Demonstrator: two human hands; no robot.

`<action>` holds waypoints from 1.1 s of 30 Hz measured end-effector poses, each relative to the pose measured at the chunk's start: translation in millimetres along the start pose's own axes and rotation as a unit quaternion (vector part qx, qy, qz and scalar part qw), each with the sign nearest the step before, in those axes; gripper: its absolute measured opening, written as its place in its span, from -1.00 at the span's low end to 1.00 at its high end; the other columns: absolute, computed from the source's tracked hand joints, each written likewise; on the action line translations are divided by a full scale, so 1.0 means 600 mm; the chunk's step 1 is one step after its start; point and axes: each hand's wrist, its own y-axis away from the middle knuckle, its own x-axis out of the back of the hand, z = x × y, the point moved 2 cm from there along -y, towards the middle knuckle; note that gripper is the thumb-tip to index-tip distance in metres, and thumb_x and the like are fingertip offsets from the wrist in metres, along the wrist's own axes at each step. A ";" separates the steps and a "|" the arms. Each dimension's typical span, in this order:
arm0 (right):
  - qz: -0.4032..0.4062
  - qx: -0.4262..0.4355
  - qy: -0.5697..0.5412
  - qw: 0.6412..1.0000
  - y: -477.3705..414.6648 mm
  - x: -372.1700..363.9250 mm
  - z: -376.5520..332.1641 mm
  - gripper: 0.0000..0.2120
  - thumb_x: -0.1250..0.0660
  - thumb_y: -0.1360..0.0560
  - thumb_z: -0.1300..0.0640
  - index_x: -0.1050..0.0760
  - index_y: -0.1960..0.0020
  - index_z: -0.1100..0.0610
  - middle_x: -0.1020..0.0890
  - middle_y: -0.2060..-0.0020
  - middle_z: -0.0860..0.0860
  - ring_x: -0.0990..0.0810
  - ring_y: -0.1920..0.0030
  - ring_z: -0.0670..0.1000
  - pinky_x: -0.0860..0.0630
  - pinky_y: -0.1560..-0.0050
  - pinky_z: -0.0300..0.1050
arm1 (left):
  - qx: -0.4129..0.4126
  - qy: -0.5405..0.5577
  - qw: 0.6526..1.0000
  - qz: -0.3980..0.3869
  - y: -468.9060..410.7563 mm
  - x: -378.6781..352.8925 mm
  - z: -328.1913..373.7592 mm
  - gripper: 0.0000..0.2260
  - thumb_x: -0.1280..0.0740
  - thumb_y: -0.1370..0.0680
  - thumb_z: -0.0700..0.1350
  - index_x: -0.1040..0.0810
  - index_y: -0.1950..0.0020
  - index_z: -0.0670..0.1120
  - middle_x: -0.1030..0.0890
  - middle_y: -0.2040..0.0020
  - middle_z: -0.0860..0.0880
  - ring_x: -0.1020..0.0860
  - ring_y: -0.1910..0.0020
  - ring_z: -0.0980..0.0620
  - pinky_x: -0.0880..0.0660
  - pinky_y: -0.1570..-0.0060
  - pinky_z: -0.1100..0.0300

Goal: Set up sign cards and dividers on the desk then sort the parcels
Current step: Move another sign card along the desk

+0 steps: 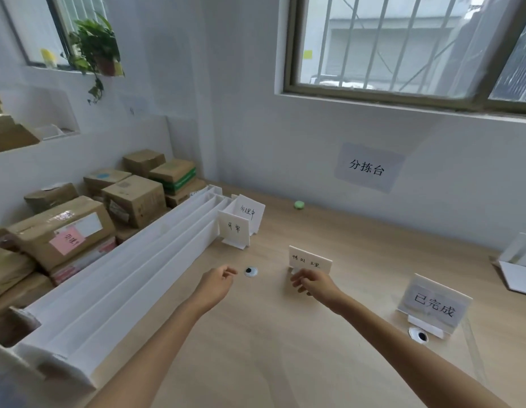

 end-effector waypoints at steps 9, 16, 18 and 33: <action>0.005 0.018 -0.007 1.000 -0.123 -0.036 -0.037 -0.67 -0.06 -0.51 0.40 -0.55 0.05 0.15 -0.62 0.17 0.07 -0.55 0.24 -0.07 -0.39 0.34 -0.49 | 0.010 0.007 1.000 -0.004 -0.113 0.030 -0.062 -0.76 -0.14 -0.54 -0.25 -0.55 -0.03 -0.02 -0.60 -0.04 -0.03 -0.54 0.02 0.02 -0.39 0.14 0.28; 0.010 -0.010 -0.019 1.000 -0.188 -0.057 -0.041 -0.67 -0.06 -0.50 0.41 -0.55 0.10 0.14 -0.64 0.23 0.09 -0.57 0.27 -0.01 -0.43 0.33 -0.42 | 0.011 -0.010 0.999 -0.046 -0.171 0.038 -0.127 -0.73 -0.13 -0.54 -0.25 -0.57 -0.06 -0.03 -0.60 -0.04 0.00 -0.57 -0.01 -0.01 -0.46 0.08 0.22; 0.012 -0.019 -0.016 1.000 -0.226 -0.075 -0.049 -0.67 -0.06 -0.50 0.40 -0.56 0.11 0.14 -0.65 0.24 0.08 -0.58 0.27 0.00 -0.46 0.26 -0.35 | 0.005 -0.020 0.998 -0.054 -0.208 0.058 -0.152 -0.72 -0.12 -0.55 -0.23 -0.56 -0.11 -0.04 -0.59 -0.08 0.01 -0.56 -0.02 0.00 -0.46 0.05 0.21; 0.206 -0.054 0.200 0.956 -0.728 -0.179 -0.159 -0.72 -0.19 -0.44 0.38 -0.56 -0.07 0.24 -0.63 0.02 0.19 -0.57 0.00 0.15 -0.36 0.09 -0.18 | -0.098 -0.043 0.982 -0.155 -0.556 0.102 -0.270 -0.73 -0.10 -0.55 -0.17 -0.53 -0.14 -0.06 -0.56 -0.11 0.00 -0.51 -0.10 -0.03 -0.51 -0.05 0.06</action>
